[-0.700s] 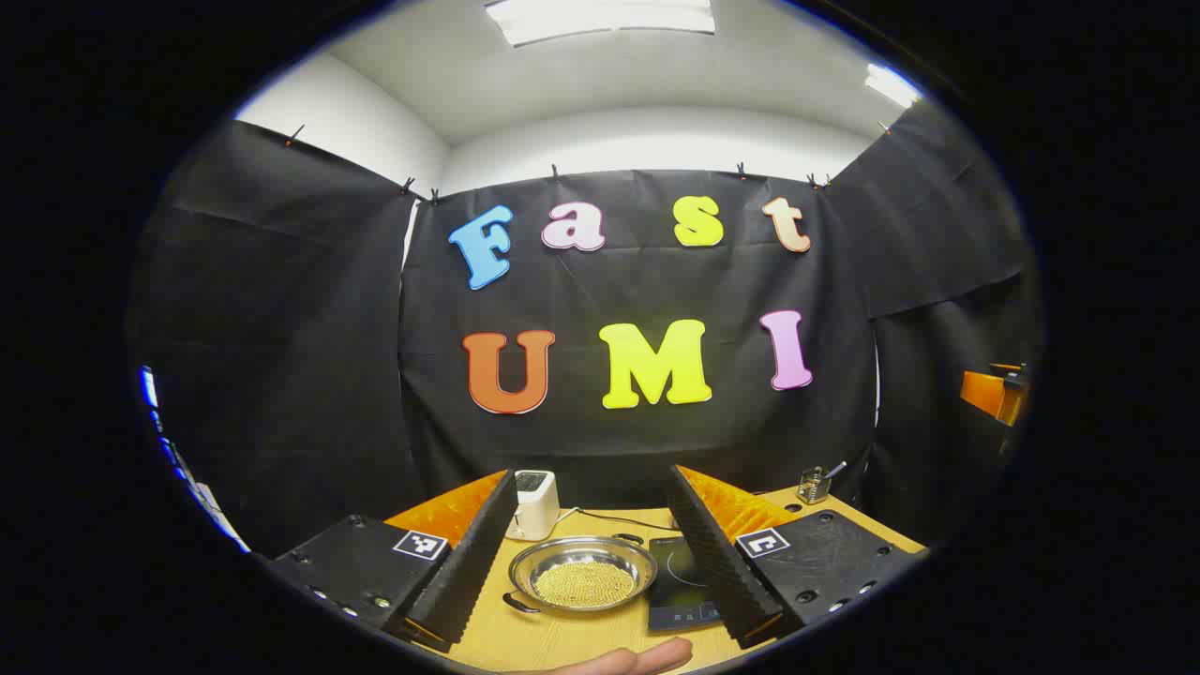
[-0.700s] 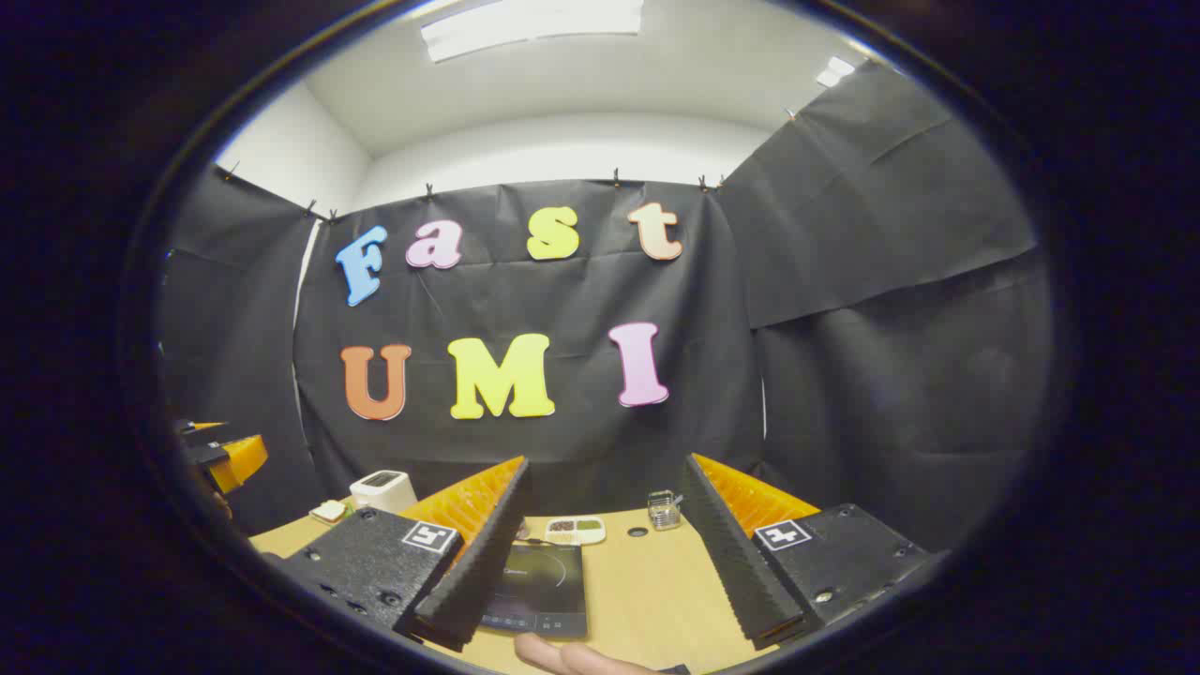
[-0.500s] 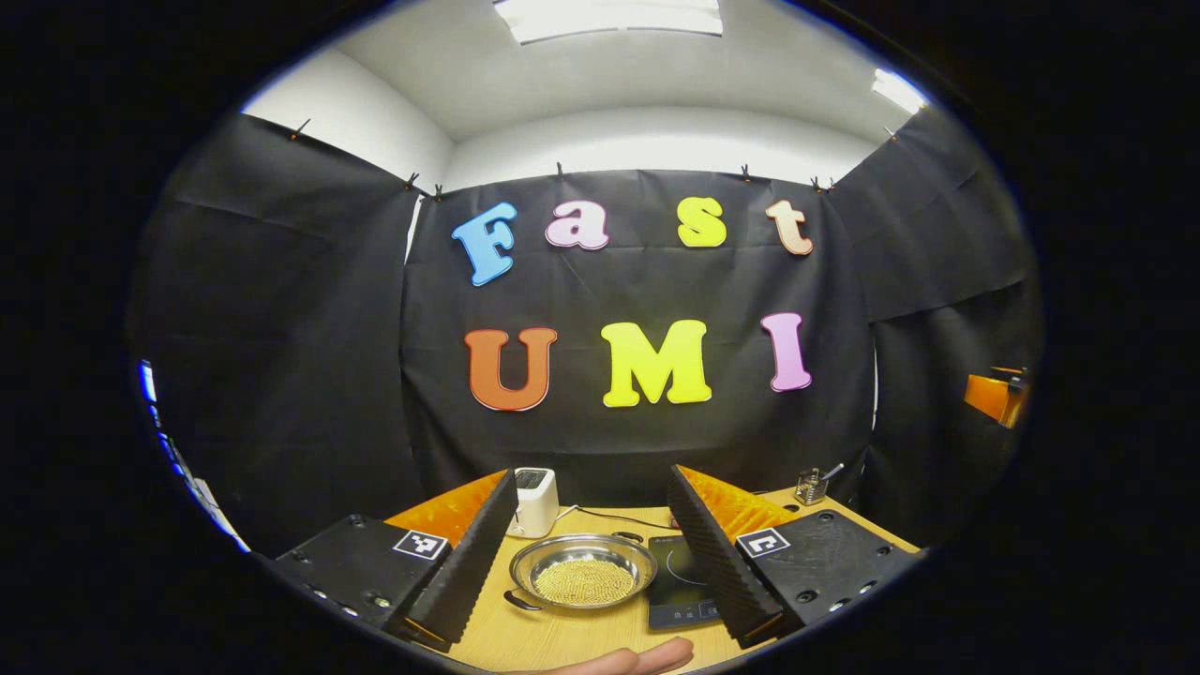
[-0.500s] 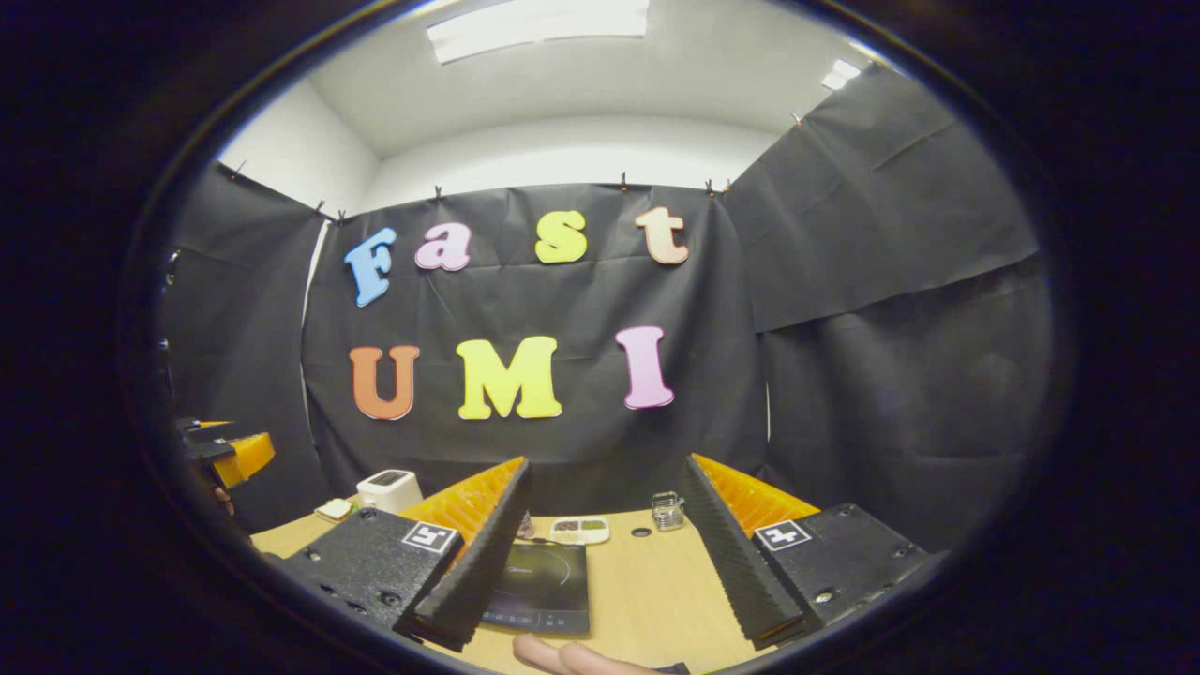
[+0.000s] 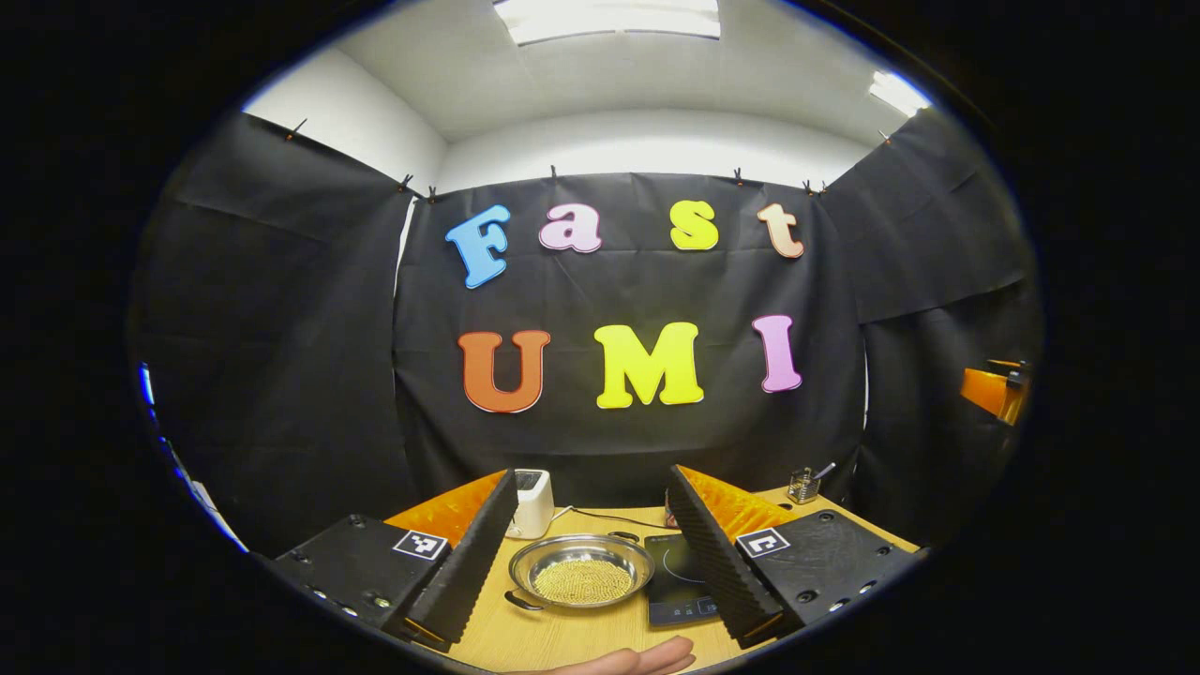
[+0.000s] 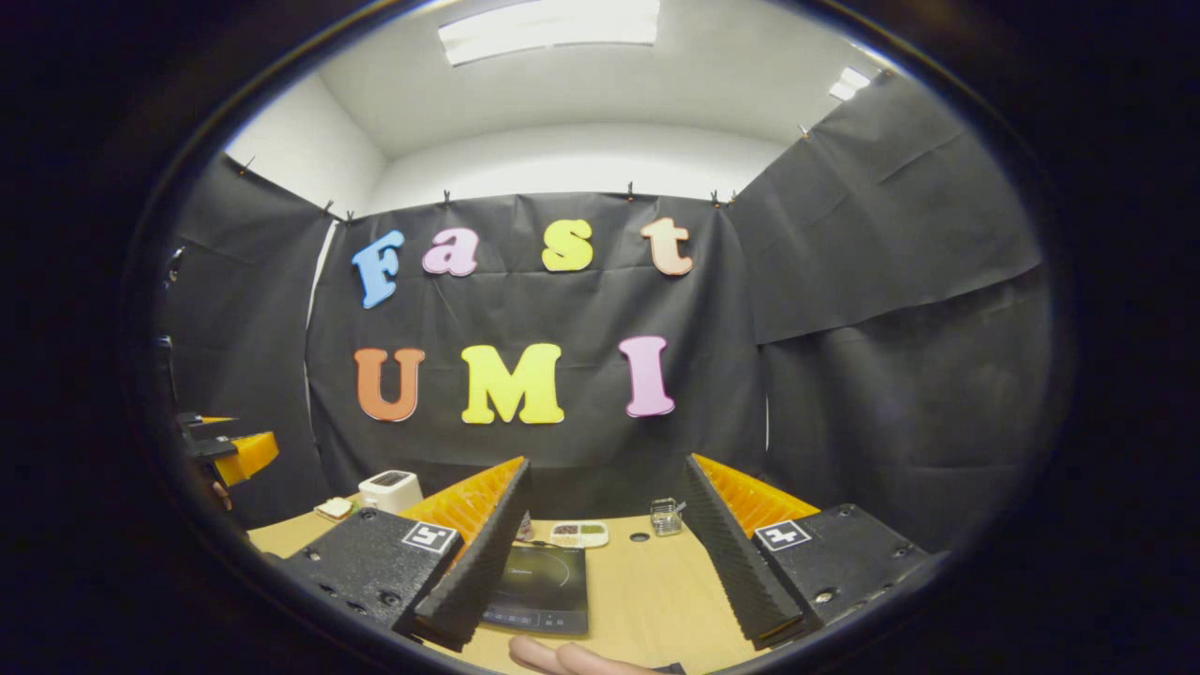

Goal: First push the handle of the pot to place it horizontally, then grasp the pot with both hands and set it on the induction cooktop.

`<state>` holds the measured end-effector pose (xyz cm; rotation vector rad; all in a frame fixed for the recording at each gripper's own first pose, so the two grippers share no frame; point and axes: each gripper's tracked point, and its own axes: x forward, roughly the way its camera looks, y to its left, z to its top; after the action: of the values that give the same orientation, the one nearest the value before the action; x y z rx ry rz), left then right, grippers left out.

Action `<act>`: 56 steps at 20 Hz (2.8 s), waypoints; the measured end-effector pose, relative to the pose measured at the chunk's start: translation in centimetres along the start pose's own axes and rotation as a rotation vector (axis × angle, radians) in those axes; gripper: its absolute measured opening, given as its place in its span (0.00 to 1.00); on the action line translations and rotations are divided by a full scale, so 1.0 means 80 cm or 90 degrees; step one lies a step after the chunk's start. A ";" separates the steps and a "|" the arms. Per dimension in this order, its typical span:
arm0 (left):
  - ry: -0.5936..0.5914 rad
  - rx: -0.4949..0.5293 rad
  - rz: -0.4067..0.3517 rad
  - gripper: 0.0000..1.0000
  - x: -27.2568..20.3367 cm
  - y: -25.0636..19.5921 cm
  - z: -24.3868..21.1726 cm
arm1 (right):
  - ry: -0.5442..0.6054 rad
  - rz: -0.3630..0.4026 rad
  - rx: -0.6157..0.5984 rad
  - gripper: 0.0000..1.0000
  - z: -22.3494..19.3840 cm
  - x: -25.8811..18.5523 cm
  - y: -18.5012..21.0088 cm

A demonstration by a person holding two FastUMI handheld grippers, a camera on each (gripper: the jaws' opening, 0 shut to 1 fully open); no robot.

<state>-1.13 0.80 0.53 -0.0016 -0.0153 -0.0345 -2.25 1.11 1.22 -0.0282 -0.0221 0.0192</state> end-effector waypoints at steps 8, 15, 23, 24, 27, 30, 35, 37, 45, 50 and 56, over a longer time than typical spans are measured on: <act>0.008 -0.014 -0.010 0.96 0.006 0.000 -0.011 | 0.003 -0.001 -0.009 0.96 -0.005 0.003 0.002; 0.014 -0.042 0.016 0.83 0.020 0.015 -0.031 | 0.004 0.016 -0.010 0.96 -0.011 -0.002 0.014; 0.090 -0.037 -0.063 0.36 0.033 0.009 -0.086 | -0.020 0.056 -0.036 0.96 -0.007 -0.017 0.059; 0.103 -0.041 -0.062 0.07 0.027 0.008 -0.094 | -0.019 0.061 -0.041 0.96 -0.010 -0.017 0.065; 0.145 -0.016 -0.053 0.10 0.047 0.013 -0.132 | -0.010 0.070 -0.056 0.96 -0.020 -0.017 0.075; 0.204 -0.023 -0.060 0.00 0.055 0.010 -0.179 | -0.001 0.069 -0.053 0.96 -0.026 -0.011 0.078; 0.362 -0.020 -0.069 0.00 0.061 0.018 -0.280 | 0.020 0.060 -0.047 0.96 -0.043 0.000 0.070; 0.430 -0.022 -0.067 0.00 0.062 0.024 -0.322 | 0.031 0.058 -0.049 0.96 -0.053 0.005 0.070; 0.583 -0.035 -0.052 0.00 0.072 0.040 -0.436 | 0.064 0.056 -0.060 1.00 -0.087 0.019 0.068; 0.629 -0.055 -0.025 0.00 0.081 0.057 -0.469 | 0.087 0.051 -0.050 0.96 -0.112 0.038 0.063; 0.653 -0.094 0.037 0.10 0.085 0.092 -0.488 | 0.098 0.038 -0.031 1.00 -0.121 0.058 0.057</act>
<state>6.56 7.86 -38.41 -0.1323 1.0132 0.0245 2.51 5.45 -8.46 -0.0791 0.1317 0.0759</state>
